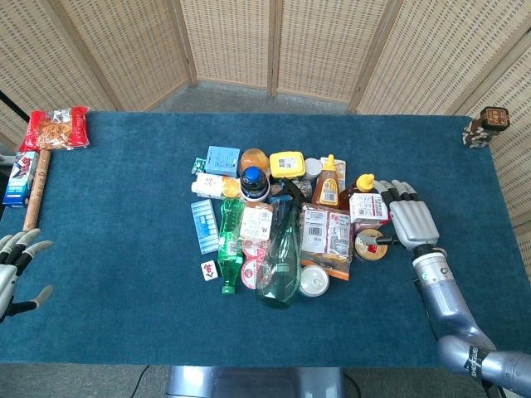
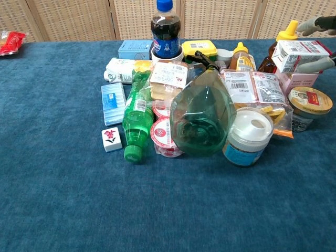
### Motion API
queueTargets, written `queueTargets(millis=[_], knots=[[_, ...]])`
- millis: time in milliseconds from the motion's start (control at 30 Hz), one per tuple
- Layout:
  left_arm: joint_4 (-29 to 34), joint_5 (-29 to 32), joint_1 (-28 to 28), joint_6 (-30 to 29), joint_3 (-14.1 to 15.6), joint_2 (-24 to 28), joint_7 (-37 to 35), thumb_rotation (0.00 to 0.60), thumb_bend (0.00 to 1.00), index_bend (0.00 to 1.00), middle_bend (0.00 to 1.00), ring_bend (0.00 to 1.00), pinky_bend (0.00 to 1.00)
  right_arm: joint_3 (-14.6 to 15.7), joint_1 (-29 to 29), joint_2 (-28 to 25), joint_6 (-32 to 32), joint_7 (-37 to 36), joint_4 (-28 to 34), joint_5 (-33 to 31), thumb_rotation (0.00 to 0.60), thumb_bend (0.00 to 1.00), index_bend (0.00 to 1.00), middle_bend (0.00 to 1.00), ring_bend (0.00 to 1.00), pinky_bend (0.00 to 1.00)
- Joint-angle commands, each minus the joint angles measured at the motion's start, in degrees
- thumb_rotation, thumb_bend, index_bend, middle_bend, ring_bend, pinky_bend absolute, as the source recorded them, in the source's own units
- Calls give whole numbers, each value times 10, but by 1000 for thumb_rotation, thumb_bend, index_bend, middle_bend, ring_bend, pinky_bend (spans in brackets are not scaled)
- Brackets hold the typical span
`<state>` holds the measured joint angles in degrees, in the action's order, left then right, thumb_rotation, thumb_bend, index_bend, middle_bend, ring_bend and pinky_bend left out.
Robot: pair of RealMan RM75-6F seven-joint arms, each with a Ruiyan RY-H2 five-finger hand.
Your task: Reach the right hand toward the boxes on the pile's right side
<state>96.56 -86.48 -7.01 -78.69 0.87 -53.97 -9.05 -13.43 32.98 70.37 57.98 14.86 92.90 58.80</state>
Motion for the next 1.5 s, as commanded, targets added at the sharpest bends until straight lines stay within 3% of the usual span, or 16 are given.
queueTargets(millis=[33, 533, 867, 1133, 1500], knots=[[0, 0, 0, 0, 0, 1, 0, 600, 346, 189, 24, 0, 0, 0, 2, 6, 4, 2, -5, -1, 354, 71, 0, 134, 46, 14], [-6, 4, 8, -6, 1, 4, -7, 600, 348, 188, 22, 0, 0, -5, 13, 34, 18, 12, -37, -22, 418, 60, 1, 524, 486, 381], [-6, 5, 6, -3, -1, 3, -6, 600, 346, 188, 21, 0, 0, -8, 7, 30, 25, -5, -42, -23, 484, 59, 149, 765, 815, 729], [-3, 5, 1, 4, -3, -1, 0, 600, 346, 188, 20, 0, 0, -15, -9, 7, 45, -34, -27, -9, 493, 59, 204, 813, 877, 782], [-1, 3, -2, 8, -3, -4, 3, 600, 346, 187, 21, 0, 0, -44, -23, -38, 66, -81, 21, 4, 491, 59, 209, 816, 881, 784]])
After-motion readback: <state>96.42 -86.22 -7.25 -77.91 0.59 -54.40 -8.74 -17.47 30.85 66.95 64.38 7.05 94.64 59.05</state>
